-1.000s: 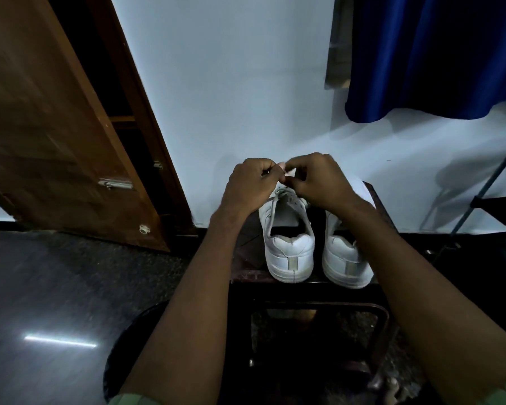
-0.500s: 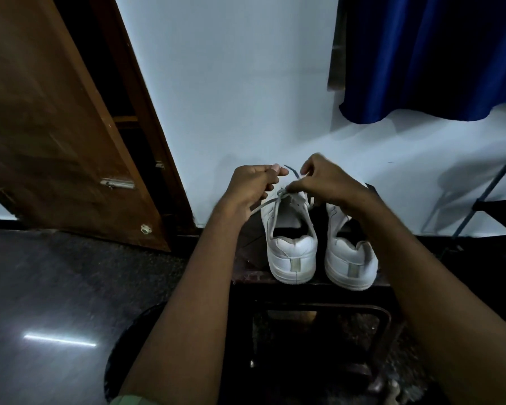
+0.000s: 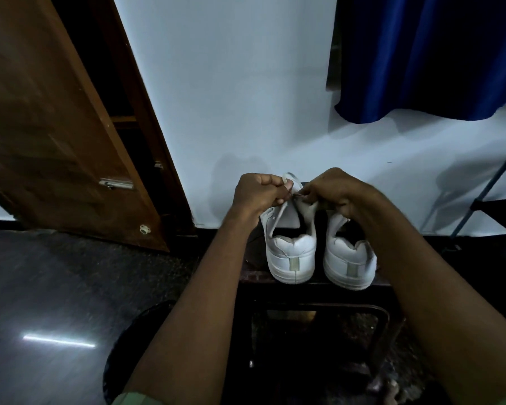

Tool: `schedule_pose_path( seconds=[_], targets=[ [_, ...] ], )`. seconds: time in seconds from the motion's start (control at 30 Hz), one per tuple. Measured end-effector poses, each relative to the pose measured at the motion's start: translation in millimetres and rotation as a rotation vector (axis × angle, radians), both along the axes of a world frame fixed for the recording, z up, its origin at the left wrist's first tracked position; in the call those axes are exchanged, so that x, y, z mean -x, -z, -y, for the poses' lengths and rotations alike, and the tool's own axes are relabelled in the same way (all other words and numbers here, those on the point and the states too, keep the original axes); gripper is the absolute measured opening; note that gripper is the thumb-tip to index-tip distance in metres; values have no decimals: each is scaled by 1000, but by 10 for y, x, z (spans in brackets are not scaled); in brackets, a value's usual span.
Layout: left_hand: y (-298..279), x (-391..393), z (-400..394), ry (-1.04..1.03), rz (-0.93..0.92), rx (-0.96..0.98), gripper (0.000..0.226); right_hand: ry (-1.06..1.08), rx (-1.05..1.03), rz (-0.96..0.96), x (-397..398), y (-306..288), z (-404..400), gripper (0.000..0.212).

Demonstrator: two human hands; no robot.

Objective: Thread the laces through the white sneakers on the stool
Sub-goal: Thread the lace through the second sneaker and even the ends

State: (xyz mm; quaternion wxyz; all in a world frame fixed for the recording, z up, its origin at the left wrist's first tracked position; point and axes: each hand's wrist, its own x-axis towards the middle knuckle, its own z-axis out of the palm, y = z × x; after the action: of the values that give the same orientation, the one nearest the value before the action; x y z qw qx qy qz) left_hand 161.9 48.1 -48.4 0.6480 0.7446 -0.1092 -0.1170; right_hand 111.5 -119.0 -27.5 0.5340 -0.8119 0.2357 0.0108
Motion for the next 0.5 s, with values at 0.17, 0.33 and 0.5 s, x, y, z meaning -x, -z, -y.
schedule_pose_path(
  seconds=[0.17,0.33,0.5],
  targets=[
    [25,34,15,-17,40,-72,9,18,-106,9,20,23,-19,32],
    [36,64,67,-66,118,-179,11,22,-156,10,28,25,-24,18],
    [32,97,143,-165,232,-261,18,2,-163,12,73,-12,-29,35]
  ],
)
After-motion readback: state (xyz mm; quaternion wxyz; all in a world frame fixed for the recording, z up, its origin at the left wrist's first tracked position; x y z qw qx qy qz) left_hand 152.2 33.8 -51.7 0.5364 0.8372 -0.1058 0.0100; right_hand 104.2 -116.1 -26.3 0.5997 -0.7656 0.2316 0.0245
